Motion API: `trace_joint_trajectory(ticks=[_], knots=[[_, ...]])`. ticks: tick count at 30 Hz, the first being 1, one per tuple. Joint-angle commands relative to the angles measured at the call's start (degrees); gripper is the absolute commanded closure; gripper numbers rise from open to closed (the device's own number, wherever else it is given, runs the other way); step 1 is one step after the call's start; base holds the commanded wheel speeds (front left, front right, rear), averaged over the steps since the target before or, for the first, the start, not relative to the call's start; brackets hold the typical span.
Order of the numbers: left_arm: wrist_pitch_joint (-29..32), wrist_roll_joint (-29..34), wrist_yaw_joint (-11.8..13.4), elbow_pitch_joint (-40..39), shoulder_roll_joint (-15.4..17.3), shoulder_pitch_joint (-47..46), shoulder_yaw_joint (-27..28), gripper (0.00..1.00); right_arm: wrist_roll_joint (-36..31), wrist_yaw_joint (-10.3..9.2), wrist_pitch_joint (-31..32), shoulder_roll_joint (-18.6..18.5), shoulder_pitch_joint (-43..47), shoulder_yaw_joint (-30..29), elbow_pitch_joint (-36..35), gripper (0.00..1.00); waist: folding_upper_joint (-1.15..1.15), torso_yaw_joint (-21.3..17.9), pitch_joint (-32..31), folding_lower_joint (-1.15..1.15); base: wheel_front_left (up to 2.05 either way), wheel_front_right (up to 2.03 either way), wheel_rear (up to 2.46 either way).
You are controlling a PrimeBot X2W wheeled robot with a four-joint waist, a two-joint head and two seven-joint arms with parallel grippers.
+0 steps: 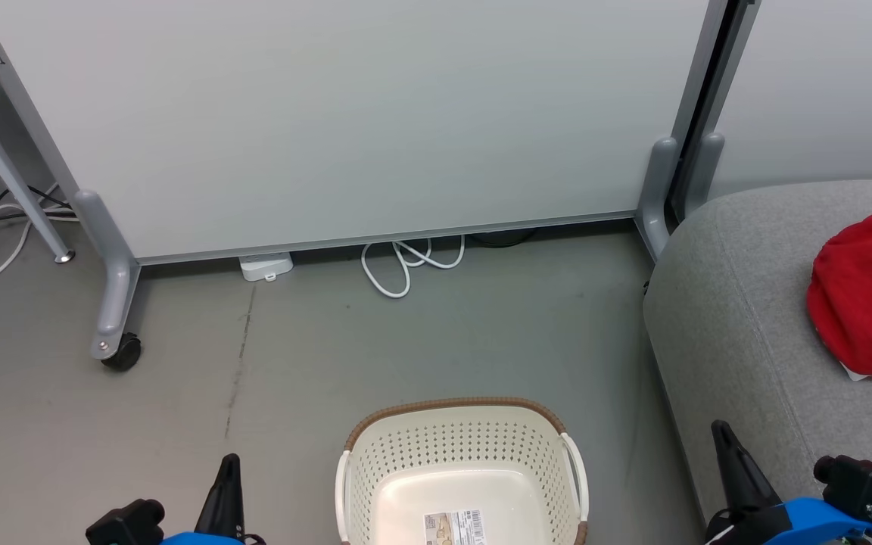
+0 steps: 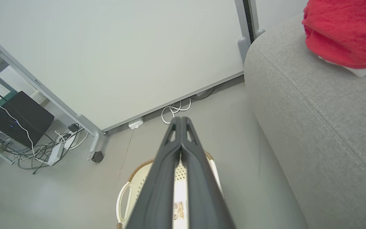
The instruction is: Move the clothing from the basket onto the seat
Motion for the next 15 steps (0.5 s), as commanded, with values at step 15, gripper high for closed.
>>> trace_joint_trajectory(ticks=[15], knots=[[3.61, -12.72, -0.03, -3.31, -0.18, -3.18, 3.02, 1.00, 14.66, 0.01, 2.13, -0.27, -3.02, -0.98, -1.16, 1.00, 0.00, -0.32, 0.18, -0.01, 0.00, 0.00, 0.00]])
